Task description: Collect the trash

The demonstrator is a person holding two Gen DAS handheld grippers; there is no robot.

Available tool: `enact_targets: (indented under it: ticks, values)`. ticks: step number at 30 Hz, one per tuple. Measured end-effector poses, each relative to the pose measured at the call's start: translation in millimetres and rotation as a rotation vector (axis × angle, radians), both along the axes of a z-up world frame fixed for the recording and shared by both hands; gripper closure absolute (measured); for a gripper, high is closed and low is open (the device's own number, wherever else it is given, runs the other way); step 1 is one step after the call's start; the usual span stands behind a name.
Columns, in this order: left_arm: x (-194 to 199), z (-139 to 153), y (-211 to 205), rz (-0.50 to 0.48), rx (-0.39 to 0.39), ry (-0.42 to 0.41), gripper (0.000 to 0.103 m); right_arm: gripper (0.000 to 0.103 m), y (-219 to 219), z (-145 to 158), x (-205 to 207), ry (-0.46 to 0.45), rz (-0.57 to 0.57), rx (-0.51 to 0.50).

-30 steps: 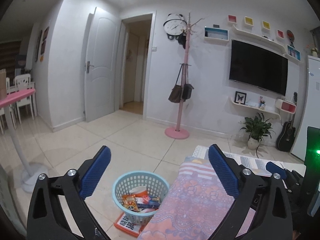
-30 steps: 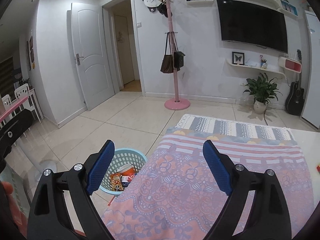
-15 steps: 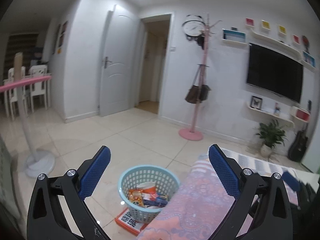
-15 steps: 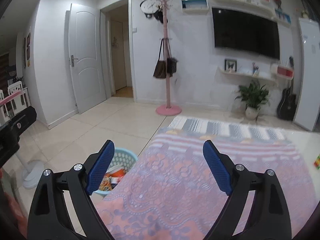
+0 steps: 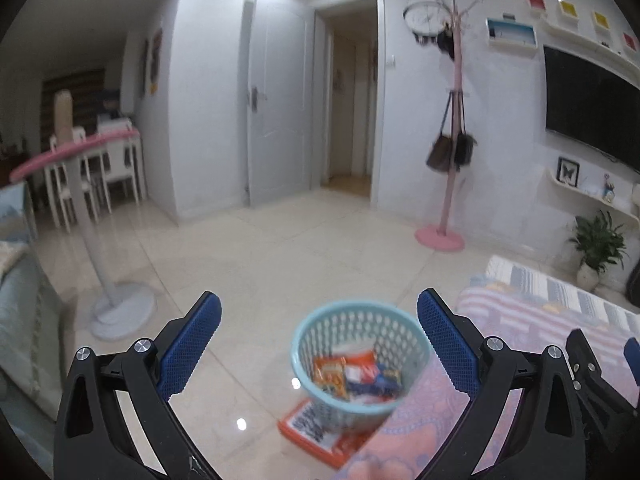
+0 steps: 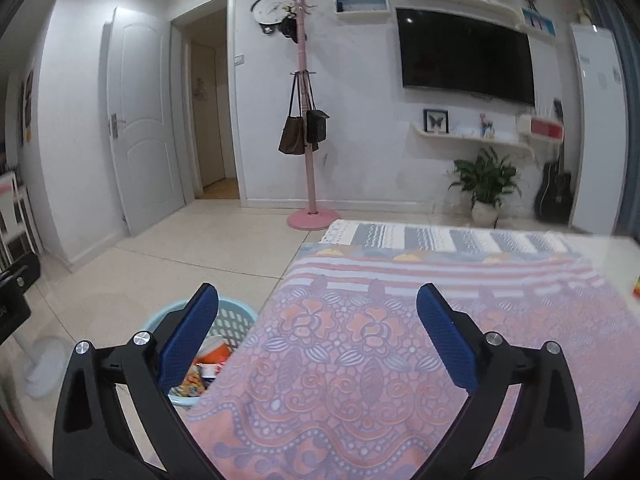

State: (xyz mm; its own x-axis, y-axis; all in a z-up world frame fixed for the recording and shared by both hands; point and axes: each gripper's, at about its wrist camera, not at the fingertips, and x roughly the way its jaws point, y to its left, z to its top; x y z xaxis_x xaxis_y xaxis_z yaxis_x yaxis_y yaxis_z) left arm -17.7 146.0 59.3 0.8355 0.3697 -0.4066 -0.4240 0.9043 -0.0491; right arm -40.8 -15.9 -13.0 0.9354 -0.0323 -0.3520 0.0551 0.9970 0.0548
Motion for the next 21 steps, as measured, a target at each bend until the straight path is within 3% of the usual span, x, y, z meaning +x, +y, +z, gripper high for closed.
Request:
enact_targets:
  ticks: [5,13,21]
  values:
    - [-1.6,0.0,3.0,0.021,0.006,-0.004,0.008,0.008,2.9,-0.5,-5.5,-0.033,-0.007,-0.027]
    - [8.1,-10.0,-3.0,-0.001,-0.008,0.028,0.008,0.008,-10.7,-1.9,-10.1,-0.034,-0.112,-0.046]
    - [10.5,-13.0,-14.0,-0.011,0.031,0.023,0.008,0.008,-23.0,-8.6,-1.5,0.019,-0.08,0.0]
